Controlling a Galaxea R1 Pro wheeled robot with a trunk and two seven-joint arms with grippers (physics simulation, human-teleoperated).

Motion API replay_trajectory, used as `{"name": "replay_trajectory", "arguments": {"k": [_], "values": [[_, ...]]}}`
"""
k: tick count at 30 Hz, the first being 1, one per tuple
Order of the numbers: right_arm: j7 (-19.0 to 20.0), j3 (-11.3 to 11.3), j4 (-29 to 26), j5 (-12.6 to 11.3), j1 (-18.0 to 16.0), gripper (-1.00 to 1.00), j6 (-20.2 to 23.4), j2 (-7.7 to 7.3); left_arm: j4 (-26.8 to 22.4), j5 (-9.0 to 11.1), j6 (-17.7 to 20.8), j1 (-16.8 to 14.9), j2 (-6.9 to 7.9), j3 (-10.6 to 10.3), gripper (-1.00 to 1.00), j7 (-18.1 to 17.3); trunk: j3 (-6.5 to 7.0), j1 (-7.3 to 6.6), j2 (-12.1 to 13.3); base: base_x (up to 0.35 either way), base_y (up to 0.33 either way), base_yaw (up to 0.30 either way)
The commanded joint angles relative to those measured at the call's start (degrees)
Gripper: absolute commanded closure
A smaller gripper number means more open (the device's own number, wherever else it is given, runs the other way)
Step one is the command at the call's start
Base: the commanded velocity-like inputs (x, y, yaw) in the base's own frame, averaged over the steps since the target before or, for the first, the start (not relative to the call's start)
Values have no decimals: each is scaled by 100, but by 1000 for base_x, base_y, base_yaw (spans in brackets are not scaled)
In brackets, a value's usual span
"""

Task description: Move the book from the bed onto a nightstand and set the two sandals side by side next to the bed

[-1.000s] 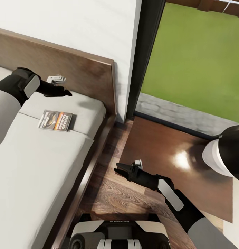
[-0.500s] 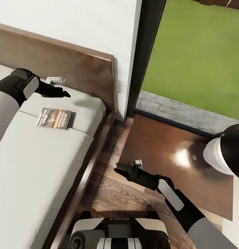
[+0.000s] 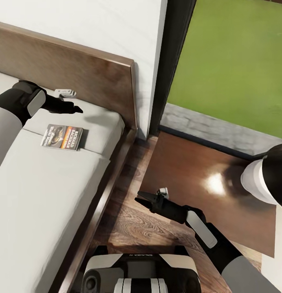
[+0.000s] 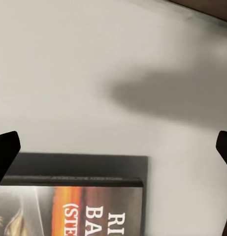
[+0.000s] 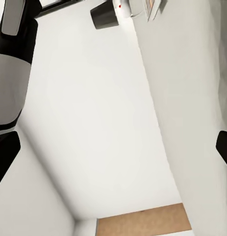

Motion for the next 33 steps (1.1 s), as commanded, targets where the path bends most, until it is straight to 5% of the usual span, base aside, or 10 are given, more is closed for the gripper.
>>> {"name": "replay_trajectory", "arguments": {"k": [1,15,22,33], "values": [[-8,12,1,-49,-4,-100,35,-4,-8,55,25,-3,6,-47,-100,2,-9,0,-2,0,0,0],[150,21,-161,-44,-2,-100,-152,-222,-22,55,4,-3,11,-49,-100,-44,-44,0,-2,0,0,0],[232,26,-707,-44,171,-100,-236,-462,-25,49,3,-2,67,-49,-100,-204,-46,0,-2,0,0,0],[211,26,-1565,-40,516,-100,-262,-605,-24,43,-5,0,92,-49,-100,-265,-46,0,-2,0,0,0]]}}
